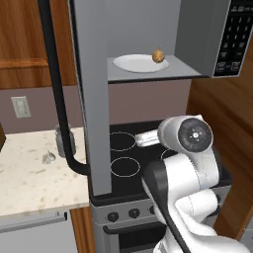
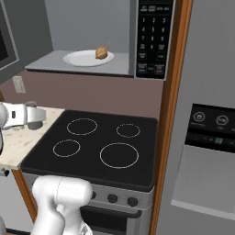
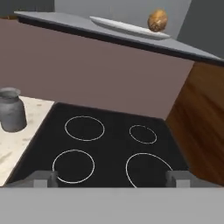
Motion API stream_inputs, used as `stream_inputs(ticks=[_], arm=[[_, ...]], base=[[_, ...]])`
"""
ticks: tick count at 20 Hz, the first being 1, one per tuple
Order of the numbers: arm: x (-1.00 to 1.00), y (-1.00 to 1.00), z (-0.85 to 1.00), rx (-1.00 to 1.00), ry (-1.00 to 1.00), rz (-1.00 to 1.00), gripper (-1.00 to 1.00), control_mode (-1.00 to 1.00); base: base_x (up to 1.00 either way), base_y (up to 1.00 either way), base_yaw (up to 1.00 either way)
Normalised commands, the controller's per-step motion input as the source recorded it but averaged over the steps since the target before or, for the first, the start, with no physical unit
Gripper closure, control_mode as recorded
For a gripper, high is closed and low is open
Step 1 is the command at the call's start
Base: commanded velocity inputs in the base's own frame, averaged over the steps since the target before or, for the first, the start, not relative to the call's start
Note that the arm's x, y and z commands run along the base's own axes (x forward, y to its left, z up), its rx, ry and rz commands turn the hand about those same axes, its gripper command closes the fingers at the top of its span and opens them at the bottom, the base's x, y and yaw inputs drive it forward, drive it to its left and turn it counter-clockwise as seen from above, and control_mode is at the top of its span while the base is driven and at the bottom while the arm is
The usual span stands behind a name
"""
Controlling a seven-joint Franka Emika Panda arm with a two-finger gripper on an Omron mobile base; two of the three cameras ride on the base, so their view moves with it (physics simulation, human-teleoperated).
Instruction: Close the microwave door.
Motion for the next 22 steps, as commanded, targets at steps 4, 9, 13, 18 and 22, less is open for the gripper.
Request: stream_inputs(ticks=[4, 9, 13, 18, 22], arm=[[-0.84, -0.45, 0.32, 0.15, -0.38, 0.00, -1.00, -1.00], [-0.72, 0.04, 0.46, 0.03, -0.41, 0.00, -1.00, -1.00], [-0.62, 0.31, 0.43, 0.00, -0.53, 0.00, -1.00, -1.00], [-0.78, 0.27, 0.18, 0.00, -0.48, 0.00, -1.00, -1.00], [-0.93, 0.53, 0.03, -0.02, -0.50, -0.12, -1.00, -1.00]], base=[[0.00, 0.00, 0.00], [0.00, 0.00, 0.00], [0.00, 0.00, 0.00], [0.00, 0.00, 0.00], [0.00, 0.00, 0.00]])
